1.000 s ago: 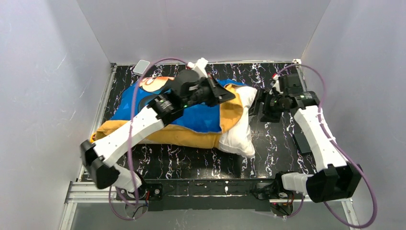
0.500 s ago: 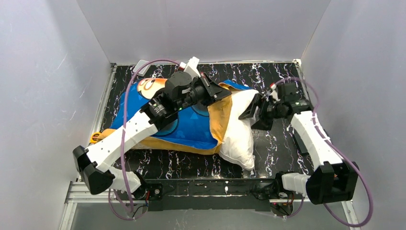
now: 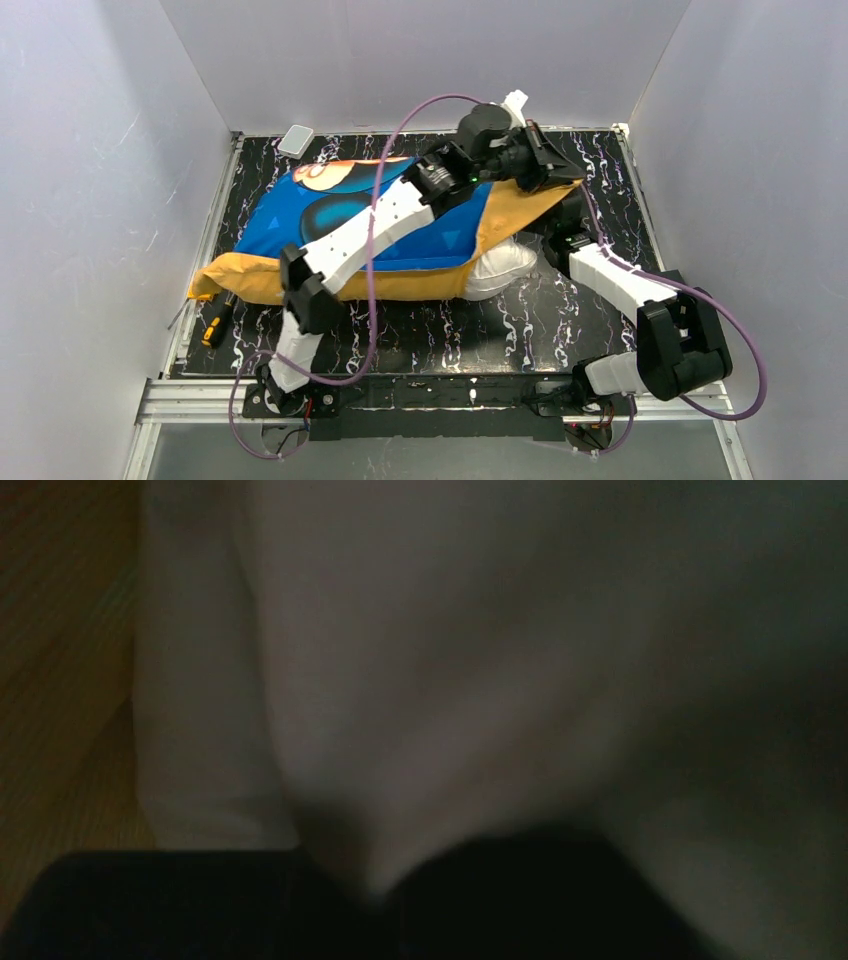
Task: Put the pillow into the pillowcase
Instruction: Stuff the pillow into the pillowcase.
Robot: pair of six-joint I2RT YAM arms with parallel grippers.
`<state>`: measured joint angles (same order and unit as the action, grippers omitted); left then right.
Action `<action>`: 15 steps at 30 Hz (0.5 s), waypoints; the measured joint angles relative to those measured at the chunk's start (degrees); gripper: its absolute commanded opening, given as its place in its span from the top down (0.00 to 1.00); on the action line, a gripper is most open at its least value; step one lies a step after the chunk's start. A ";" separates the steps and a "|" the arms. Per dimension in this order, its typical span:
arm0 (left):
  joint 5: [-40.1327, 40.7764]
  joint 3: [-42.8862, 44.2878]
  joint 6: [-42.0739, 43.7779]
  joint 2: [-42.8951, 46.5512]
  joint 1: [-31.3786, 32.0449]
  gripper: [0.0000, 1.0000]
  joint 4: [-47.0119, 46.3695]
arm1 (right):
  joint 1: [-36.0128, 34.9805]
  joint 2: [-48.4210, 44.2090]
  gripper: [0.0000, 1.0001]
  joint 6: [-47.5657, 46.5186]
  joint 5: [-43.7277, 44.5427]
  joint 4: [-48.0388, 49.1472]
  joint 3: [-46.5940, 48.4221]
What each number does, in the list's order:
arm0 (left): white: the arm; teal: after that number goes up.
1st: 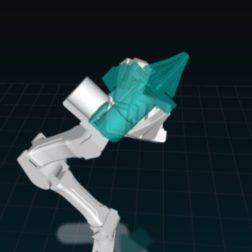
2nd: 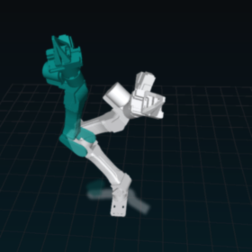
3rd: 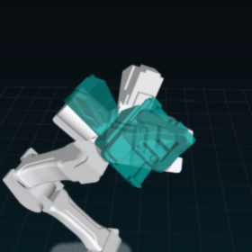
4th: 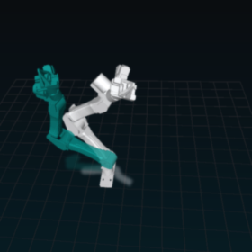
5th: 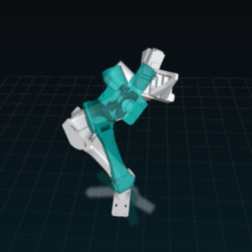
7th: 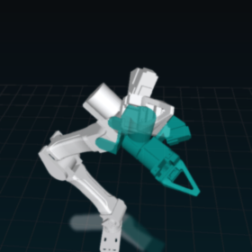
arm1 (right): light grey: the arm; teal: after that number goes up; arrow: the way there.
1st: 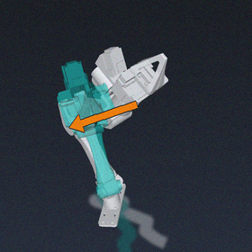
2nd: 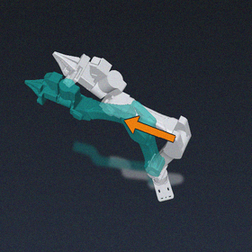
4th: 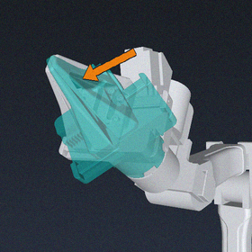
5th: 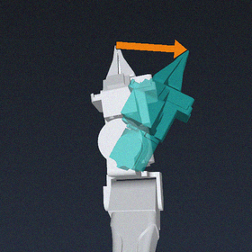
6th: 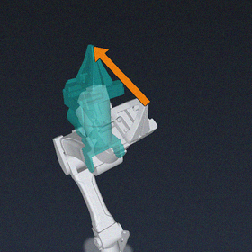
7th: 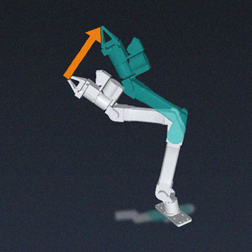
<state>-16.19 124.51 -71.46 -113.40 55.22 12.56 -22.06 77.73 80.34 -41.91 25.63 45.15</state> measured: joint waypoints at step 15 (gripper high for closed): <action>-0.33 17.05 -8.39 -11.52 4.46 1.00 2.38 | -7.08 2.19 0.99 6.86 5.79 17.03 -3.80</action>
<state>-16.51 141.56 -79.85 -124.92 59.68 14.94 -29.15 79.92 87.20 -36.12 42.65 41.34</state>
